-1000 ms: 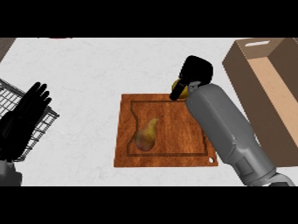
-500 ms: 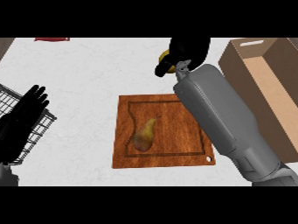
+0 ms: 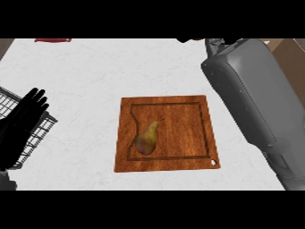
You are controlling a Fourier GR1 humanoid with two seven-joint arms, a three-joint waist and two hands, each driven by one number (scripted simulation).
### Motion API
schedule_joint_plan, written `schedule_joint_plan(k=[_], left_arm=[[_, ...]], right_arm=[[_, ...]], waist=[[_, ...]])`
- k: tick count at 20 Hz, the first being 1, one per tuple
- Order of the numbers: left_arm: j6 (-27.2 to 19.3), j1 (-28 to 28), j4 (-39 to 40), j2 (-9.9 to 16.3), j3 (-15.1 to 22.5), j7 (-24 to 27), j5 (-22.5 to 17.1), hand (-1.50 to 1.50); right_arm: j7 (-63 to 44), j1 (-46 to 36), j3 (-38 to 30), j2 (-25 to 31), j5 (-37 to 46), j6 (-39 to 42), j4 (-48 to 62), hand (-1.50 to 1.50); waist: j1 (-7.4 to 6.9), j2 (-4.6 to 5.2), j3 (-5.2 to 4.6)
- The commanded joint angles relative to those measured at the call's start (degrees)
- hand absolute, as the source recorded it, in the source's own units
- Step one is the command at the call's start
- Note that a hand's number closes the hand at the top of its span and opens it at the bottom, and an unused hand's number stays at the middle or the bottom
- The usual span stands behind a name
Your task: Pick the lemon from the cutting board and place it in the cardboard box
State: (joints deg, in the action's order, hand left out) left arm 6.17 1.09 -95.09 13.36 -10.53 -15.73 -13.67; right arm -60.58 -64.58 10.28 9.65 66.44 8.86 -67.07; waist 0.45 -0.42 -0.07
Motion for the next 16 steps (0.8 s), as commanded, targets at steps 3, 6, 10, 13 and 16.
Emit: schedule_joint_plan(k=[3, 6, 10, 13, 16], left_arm=[[0.1, -0.6, 0.6, 0.7, -1.7, 0.2, -0.3, 0.0], [-1.8, 1.5, -1.3, -0.2, -0.8, -3.0, -0.1, 0.0], [-1.7, 0.3, -0.5, -1.5, 0.7, -0.9, 1.8, 0.0], [-2.3, 4.6, 2.9, -0.9, -0.5, -1.1, 1.7, 0.0], [0.0, -0.4, -1.3, 0.0, -1.5, -2.1, -0.2, 0.0]], right_arm=[[-5.7, 2.4, -3.4, 4.9, 2.9, 5.8, -6.9, 1.5], [-3.0, 4.5, -5.9, 6.7, 2.5, 6.1, -6.3, 1.5], [1.7, 7.6, -8.6, 10.2, 0.4, 9.6, -8.8, 1.5], [7.0, 11.3, -10.7, 12.8, 0.7, 3.9, -7.4, 1.5], [10.5, 15.2, -11.8, 14.3, 0.2, 2.9, -7.9, 1.5]], waist=[[0.3, 0.02, 0.06], [-0.14, 0.21, 0.07], [-0.16, 0.24, 0.07], [-0.25, 0.45, 0.06], [-0.56, 0.37, 0.07]])
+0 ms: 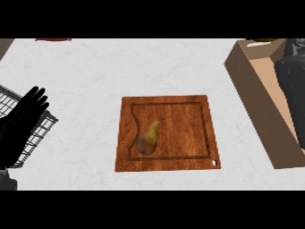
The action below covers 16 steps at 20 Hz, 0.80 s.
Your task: Pick the lemon from the cutting board and place it in the cardboard box
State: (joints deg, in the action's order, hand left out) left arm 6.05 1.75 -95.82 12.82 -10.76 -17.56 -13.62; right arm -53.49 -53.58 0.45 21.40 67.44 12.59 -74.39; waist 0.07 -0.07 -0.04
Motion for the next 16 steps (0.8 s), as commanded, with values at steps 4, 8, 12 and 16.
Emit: schedule_joint_plan(k=[4, 8, 12, 16], left_arm=[[0.4, 2.3, 2.8, 0.5, -0.6, 0.9, 1.0, 0.0], [-0.1, 0.9, 3.9, -0.9, -1.0, 3.5, 1.8, 0.0], [-1.9, 3.2, 0.6, -0.5, -0.8, -0.6, 1.6, 0.0], [0.8, -3.0, -0.6, -0.7, -0.8, 2.6, 1.5, 0.0]], right_arm=[[7.7, 4.1, -3.8, 1.4, -0.1, -9.6, 8.5, 1.5], [8.7, 7.1, -5.7, 0.7, -3.1, -7.9, 5.8, 1.5], [10.8, 11.2, -10.0, -1.9, -8.4, -11.0, 11.3, 1.5], [8.4, 13.2, -12.4, -1.7, -8.9, -10.9, 14.8, -1.5]], waist=[[-0.65, 0.31, 0.04], [-0.28, 0.13, 0.03], [-0.21, 0.22, 0.08], [-0.6, 0.09, 0.05]])
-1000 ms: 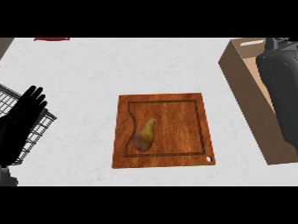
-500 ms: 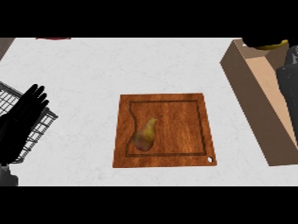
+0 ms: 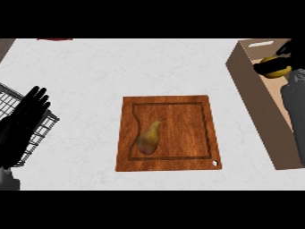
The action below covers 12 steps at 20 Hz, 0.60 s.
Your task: Pick the lemon from the cutting board and place it in the cardboard box
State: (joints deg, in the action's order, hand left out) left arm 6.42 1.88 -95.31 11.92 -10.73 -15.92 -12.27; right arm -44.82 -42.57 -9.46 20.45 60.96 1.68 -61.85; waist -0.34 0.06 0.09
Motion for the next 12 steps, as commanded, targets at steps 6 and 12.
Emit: schedule_joint_plan(k=[6, 12], left_arm=[[-0.3, -0.6, -0.4, 0.0, -1.3, 0.1, 0.4, 0.0], [-0.7, -1.9, -0.2, -1.4, 0.4, 0.8, 1.9, 0.0]], right_arm=[[10.1, 4.7, -2.7, -1.7, -5.5, -7.7, 1.9, -1.5], [9.7, 4.4, -9.1, -4.7, -9.8, -21.8, -9.0, -1.5]], waist=[[-0.01, 0.01, -0.07], [0.7, -0.13, -0.05]])
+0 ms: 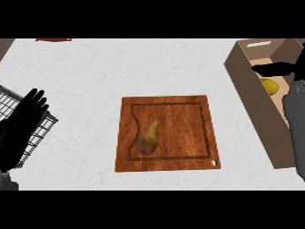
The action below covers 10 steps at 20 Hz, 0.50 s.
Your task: Pick the lemon from the cutting board and place it in the cardboard box
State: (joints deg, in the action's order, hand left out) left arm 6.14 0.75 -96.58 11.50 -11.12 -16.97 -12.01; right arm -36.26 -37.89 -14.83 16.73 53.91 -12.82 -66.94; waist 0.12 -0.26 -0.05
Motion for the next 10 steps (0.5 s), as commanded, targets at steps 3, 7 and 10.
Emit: schedule_joint_plan(k=[3, 7, 10], left_arm=[[0.0, 0.0, 0.3, 0.7, -1.5, -0.3, -0.7, 0.0], [-0.2, -0.6, -0.3, -0.3, -0.8, 0.3, -0.2, 0.0], [-1.3, -2.8, -3.0, -1.5, 0.6, -0.2, 1.7, 0.0]], right_arm=[[0.9, 3.7, -5.6, -3.0, -5.1, -11.1, -10.5, -1.5], [3.6, 11.6, -9.1, -2.5, -11.6, -10.5, -19.3, -1.5], [2.3, 15.0, -11.0, -1.8, -14.2, -9.7, -24.0, -1.5]], waist=[[0.61, -0.05, 0.08], [0.75, -0.04, 0.07], [0.29, 0.01, 0.07]])
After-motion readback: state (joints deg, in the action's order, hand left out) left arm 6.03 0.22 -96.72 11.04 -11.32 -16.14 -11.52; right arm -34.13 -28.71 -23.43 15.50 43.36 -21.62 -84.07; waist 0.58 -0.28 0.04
